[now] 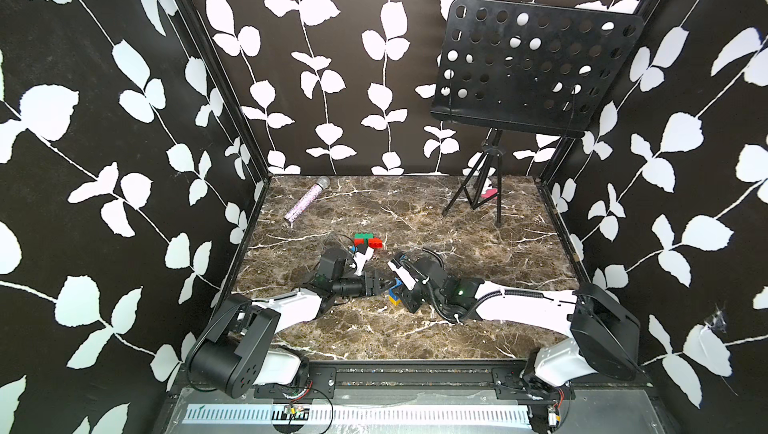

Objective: Assemble the letter r with lego
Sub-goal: Assemble the lego brick with the lego brick.

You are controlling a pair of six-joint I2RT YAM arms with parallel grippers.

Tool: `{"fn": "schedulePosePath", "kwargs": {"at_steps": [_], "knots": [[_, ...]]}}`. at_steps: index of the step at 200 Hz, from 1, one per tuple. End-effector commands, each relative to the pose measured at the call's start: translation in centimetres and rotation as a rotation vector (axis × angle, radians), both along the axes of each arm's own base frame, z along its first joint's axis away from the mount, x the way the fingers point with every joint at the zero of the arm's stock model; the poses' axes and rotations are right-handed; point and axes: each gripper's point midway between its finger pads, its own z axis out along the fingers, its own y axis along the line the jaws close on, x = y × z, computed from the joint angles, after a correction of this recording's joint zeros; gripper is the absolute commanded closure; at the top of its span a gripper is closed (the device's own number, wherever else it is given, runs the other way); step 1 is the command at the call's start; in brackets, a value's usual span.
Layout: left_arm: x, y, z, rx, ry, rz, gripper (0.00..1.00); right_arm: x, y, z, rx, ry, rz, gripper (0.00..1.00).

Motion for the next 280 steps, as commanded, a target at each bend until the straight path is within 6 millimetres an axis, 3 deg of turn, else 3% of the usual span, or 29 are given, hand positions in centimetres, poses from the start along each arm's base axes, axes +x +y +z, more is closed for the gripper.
{"fn": "schedulePosePath", "kwargs": {"at_steps": [1,73,116,155,201,280], "knots": [[-0.2,0.1,-0.9,0.027,0.005,-0.004,0.33,-1.2,-1.8,-2.4,-0.073,0.060,-0.029,0.82],[-0.4,0.3,-1.3,0.037,0.013,-0.003,0.36,-3.0,-4.3,-4.5,-0.134,0.140,-0.089,0.83],[-0.4,0.2,-1.4,0.041,0.015,-0.005,0.38,-3.4,-5.8,-7.1,-0.262,0.194,-0.120,0.84],[-0.5,0.4,-1.8,0.050,0.018,-0.001,0.43,-3.6,-7.3,-7.6,-0.328,0.183,-0.158,0.85],[-0.9,0.6,-2.4,0.061,0.034,-0.001,0.51,-4.9,-9.7,-9.9,-0.440,0.239,-0.183,0.86],[-1.9,1.3,-3.6,0.091,0.060,0.012,0.59,-5.9,-10.1,-11.6,-0.602,0.318,-0.121,0.87]]}}
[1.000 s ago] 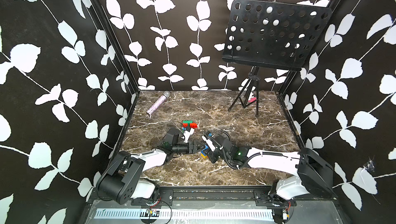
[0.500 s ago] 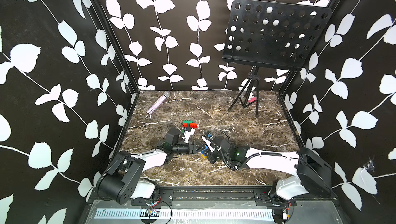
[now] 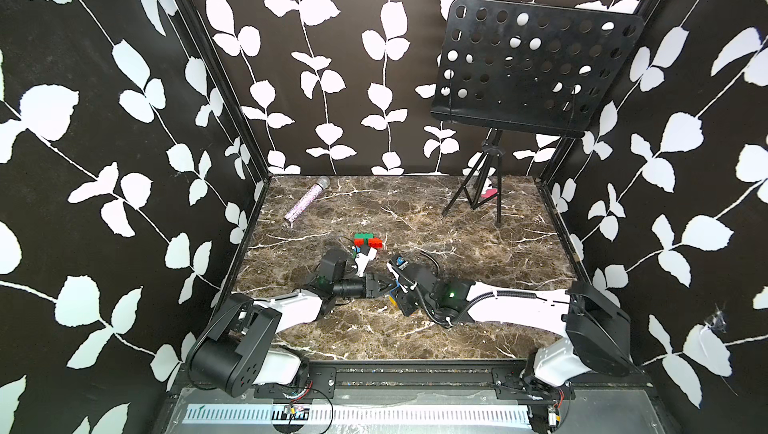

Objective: Assemble the letter r with lego
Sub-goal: Assemble the lego brick with the lego brick.

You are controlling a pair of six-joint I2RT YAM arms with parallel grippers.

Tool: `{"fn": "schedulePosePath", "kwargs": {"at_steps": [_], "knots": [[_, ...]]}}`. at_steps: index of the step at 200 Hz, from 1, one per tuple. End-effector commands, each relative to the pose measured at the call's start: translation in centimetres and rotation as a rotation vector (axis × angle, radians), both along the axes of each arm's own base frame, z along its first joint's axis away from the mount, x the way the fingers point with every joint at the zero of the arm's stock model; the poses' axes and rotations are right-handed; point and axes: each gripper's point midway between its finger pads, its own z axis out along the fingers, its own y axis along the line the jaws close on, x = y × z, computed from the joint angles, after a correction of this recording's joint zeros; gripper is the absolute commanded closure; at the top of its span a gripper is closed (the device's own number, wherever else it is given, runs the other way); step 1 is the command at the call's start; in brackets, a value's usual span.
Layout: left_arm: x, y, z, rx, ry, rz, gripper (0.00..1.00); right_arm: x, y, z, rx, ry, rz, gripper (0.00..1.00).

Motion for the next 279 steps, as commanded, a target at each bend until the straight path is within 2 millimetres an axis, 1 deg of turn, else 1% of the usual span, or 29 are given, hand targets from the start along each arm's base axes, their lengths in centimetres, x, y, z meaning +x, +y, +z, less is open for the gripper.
{"fn": "schedulePosePath", "kwargs": {"at_steps": [1,47,70,116,180,250,279], "knots": [[-1.4,1.8,-4.0,0.118,0.102,0.052,0.59,-5.3,-9.5,-9.3,-0.450,0.271,0.006,0.87],[-2.2,2.2,-5.0,0.139,0.123,0.060,0.63,-6.1,-9.6,-9.7,-0.491,0.328,0.035,0.87],[-2.7,2.6,-5.7,0.149,0.136,0.066,0.64,-6.4,-9.6,-10.2,-0.510,0.355,0.047,0.87],[-3.1,2.8,-6.3,0.163,0.142,0.071,0.65,-6.8,-9.4,-10.8,-0.527,0.387,0.064,0.88],[-3.6,3.0,-7.3,0.174,0.160,0.070,0.67,-6.8,-8.7,-10.8,-0.512,0.400,0.071,0.90],[-4.7,3.6,-8.8,0.212,0.197,0.075,0.69,-6.5,-8.2,-10.6,-0.502,0.394,0.077,0.90],[-4.8,3.7,-9.0,0.217,0.201,0.081,0.69,-6.5,-8.0,-10.6,-0.496,0.391,0.075,0.91]]}}
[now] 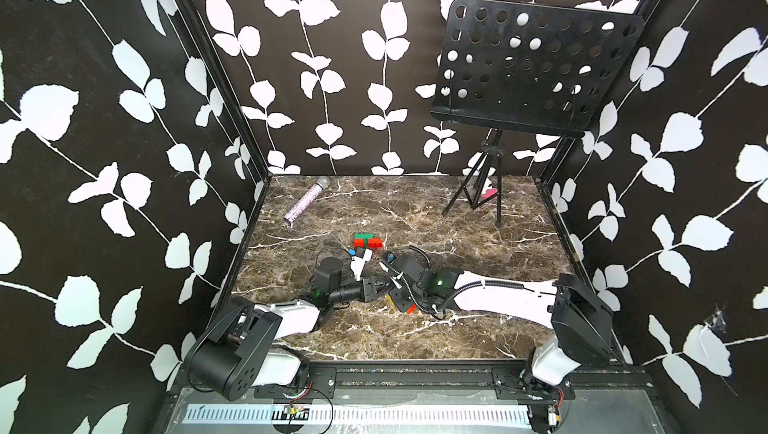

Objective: Assemble the letter r with lego
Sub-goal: Assemble the lego brick with the lego brick, then adjust the lego brick.

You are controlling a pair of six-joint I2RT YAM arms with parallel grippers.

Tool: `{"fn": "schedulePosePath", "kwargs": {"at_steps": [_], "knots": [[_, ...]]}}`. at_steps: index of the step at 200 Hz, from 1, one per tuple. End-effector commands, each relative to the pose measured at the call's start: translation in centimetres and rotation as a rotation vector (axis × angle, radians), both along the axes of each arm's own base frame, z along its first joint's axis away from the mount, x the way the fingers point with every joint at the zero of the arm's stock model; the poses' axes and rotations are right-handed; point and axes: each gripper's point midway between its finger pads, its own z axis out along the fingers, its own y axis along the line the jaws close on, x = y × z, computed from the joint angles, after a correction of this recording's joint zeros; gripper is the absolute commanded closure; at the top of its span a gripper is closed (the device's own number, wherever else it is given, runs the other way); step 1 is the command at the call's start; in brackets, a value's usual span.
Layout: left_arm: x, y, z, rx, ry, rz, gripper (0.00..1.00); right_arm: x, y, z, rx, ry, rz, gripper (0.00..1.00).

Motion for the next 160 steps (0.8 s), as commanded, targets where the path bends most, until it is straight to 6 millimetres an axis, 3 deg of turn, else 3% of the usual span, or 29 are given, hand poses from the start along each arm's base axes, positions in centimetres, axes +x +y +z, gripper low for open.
{"fn": "schedulePosePath", "kwargs": {"at_steps": [1,20,39,52,72,93,112,132,160], "knots": [[-4.7,3.1,-8.5,0.227,0.324,0.044,0.69,-6.3,-8.6,-9.9,-0.399,0.314,0.025,0.90],[-4.4,3.1,-8.1,0.219,0.312,0.053,0.66,-6.0,-8.4,-9.4,-0.385,0.295,0.022,0.91],[-3.2,3.1,-6.6,0.205,0.250,0.095,0.44,-5.0,-7.8,-8.1,-0.358,0.253,0.024,0.91],[-1.7,3.1,-4.3,0.203,0.169,0.136,0.27,-4.2,-7.3,-7.1,-0.335,0.235,0.021,0.91],[0.5,3.5,1.3,0.195,-0.015,0.197,0.15,-2.8,-6.6,-5.7,-0.285,0.215,0.006,0.91],[2.0,5.2,8.3,0.208,-0.238,0.288,0.11,-1.2,-6.1,-3.9,-0.211,0.202,-0.013,0.91],[2.4,7.7,12.5,0.280,-0.402,0.382,0.11,0.5,-6.0,-1.8,-0.135,0.191,-0.023,0.91],[3.0,10.2,13.8,0.403,-0.507,0.469,0.14,2.0,-6.0,0.2,-0.048,0.211,-0.022,0.90],[3.5,9.0,15.3,0.449,-0.581,0.378,0.19,3.4,-5.4,3.5,0.101,0.255,0.042,0.89]]}}
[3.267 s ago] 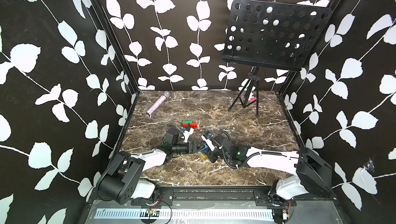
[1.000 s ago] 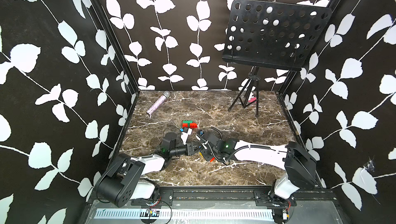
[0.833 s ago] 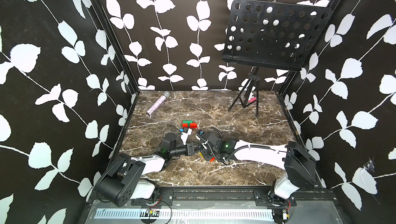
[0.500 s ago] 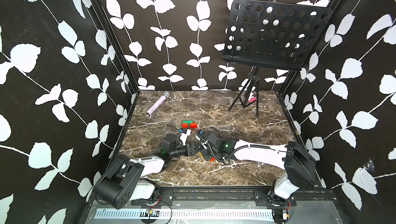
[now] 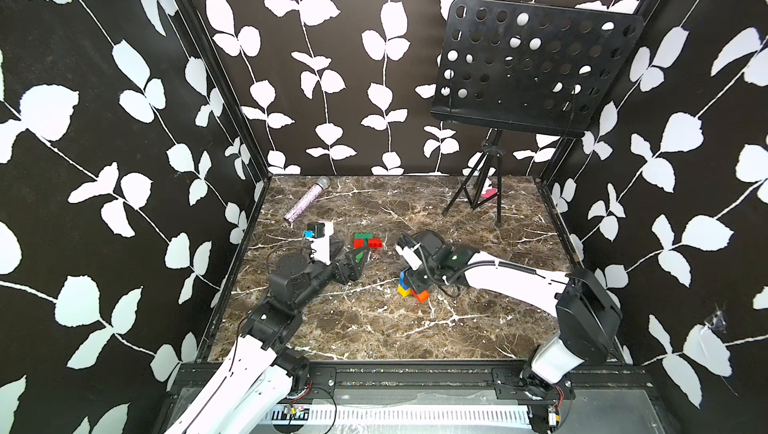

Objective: Assemble the letter r with lego
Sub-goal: Adjust the lego brick.

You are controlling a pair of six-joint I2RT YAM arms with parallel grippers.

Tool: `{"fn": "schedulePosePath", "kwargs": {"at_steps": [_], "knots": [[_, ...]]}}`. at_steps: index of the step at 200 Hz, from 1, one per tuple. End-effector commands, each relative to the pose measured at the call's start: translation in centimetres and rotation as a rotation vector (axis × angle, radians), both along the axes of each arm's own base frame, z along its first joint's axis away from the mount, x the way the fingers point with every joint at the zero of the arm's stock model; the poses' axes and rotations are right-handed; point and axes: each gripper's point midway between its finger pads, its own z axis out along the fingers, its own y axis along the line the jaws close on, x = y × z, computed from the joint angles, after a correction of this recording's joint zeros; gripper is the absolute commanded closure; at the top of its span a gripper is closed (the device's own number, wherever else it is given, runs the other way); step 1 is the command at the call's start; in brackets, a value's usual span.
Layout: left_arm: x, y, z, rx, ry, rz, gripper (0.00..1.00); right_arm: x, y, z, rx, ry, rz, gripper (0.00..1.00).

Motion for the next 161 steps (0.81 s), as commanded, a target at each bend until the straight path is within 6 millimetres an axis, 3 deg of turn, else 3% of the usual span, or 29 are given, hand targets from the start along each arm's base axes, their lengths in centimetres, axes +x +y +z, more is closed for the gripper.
{"fn": "schedulePosePath", "kwargs": {"at_steps": [1,23,32,56,81,161], "knots": [[0.8,0.5,-3.1,0.218,0.051,0.000,0.19,-1.3,-0.9,1.4,0.047,0.109,0.089,0.89],[0.9,-2.3,-2.3,0.266,0.006,-0.125,0.28,-0.4,-0.8,3.8,0.133,0.137,0.122,0.89],[0.7,-3.5,-2.2,0.306,-0.031,-0.168,0.27,0.1,-1.1,5.8,0.181,0.111,0.119,0.89],[0.1,-6.1,-2.1,0.418,-0.163,-0.243,0.24,2.1,-1.9,8.6,0.288,0.083,0.077,0.88],[-0.9,-8.7,-2.1,0.375,-0.285,-0.336,0.24,3.5,-2.1,10.9,0.405,0.082,0.058,0.87],[-0.9,-12.0,-5.3,0.423,-0.442,-0.388,0.24,4.5,-0.4,12.8,0.488,0.096,0.100,0.86]]}}
